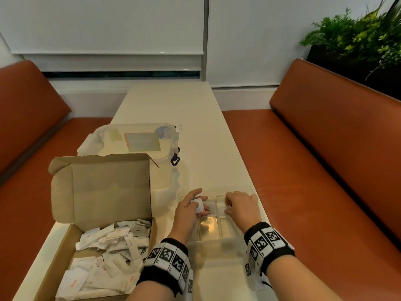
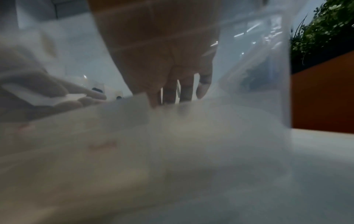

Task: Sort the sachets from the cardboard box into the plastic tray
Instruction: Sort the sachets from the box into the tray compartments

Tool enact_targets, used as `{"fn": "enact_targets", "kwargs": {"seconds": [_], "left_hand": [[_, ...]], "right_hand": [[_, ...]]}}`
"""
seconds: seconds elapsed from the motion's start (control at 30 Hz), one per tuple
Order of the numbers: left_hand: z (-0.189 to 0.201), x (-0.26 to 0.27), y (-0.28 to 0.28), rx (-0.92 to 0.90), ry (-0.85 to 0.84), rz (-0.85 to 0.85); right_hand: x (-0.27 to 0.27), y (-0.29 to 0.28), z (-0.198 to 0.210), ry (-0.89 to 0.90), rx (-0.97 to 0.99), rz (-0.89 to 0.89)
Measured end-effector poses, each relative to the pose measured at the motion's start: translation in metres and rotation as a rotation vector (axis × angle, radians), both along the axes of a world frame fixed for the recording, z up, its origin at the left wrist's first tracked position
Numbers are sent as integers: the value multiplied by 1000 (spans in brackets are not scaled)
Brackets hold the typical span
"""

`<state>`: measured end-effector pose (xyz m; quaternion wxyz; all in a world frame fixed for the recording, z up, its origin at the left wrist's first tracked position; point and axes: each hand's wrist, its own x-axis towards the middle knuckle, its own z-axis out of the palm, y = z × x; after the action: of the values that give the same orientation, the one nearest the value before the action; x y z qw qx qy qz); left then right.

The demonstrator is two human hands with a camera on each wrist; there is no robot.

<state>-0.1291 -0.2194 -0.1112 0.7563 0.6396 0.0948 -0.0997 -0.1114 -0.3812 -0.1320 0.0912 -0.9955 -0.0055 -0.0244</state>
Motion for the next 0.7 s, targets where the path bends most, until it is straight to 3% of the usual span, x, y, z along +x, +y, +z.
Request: {"fn": "enact_targets", "kwargs": {"seconds": [0.23, 0.33, 0.4, 0.47, 0.57, 0.7], "left_hand": [[5, 1, 0, -116, 21, 6], [5, 2, 0, -83, -8, -52], [6, 3, -2, -53, -29, -89], [6, 5, -3, -58, -34, -93], [6, 7, -1, -65, -42, -97], [2, 10, 1, -1, -49, -61]], "right_hand": [[-1, 2, 2, -27, 69, -27], [-1, 9, 16, -82, 406, -8], [-2, 17, 28, 2, 758, 24], [-4, 23, 37, 112, 964, 44], [-3, 26, 42, 202, 1065, 63], [2, 23, 40, 79, 1097, -30]]}}
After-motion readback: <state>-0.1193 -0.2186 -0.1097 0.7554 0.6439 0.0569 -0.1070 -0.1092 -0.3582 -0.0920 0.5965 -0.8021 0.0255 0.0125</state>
